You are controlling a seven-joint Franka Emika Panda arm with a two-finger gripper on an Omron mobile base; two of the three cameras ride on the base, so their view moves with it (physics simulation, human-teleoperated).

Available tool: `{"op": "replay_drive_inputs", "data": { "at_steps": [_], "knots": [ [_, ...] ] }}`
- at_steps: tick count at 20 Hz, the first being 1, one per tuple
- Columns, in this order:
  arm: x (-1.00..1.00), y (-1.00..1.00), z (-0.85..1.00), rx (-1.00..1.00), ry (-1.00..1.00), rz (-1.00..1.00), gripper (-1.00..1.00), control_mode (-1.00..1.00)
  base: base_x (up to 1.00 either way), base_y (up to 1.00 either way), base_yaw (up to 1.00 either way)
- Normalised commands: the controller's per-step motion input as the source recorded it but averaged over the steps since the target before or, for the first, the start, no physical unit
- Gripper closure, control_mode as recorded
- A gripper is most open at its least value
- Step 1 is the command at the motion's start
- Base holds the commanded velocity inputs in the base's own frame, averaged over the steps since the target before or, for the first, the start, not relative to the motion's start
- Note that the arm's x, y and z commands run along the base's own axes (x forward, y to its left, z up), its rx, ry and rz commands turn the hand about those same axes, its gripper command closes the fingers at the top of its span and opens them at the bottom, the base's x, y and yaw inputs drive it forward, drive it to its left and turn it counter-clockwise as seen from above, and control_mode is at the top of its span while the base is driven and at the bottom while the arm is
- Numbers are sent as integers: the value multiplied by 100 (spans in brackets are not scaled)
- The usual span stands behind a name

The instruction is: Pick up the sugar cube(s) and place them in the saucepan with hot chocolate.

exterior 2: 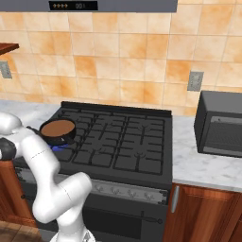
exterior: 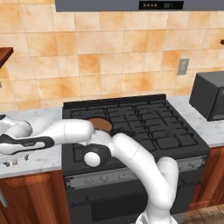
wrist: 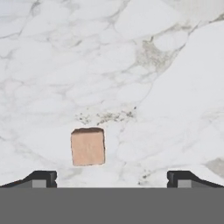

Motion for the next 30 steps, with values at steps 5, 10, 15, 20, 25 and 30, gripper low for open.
{"op": "replay_drive_inputs", "data": {
  "at_steps": [5,10,15,20,25,30],
  "knots": [
    [24,27,-4,0,0,0,-100,-100,0,0,0],
    [22,31,-1,0,0,-1,-100,-100,0,0,0],
    [19,33,0,0,0,-2,-100,-100,0,0,0],
    [-1,6,-2,0,3,-6,-100,-100,0,0,0],
    [-8,0,0,0,8,-9,-100,-100,0,0,0],
    [-4,0,0,0,4,-6,100,-100,0,0,0]
  ]
}}
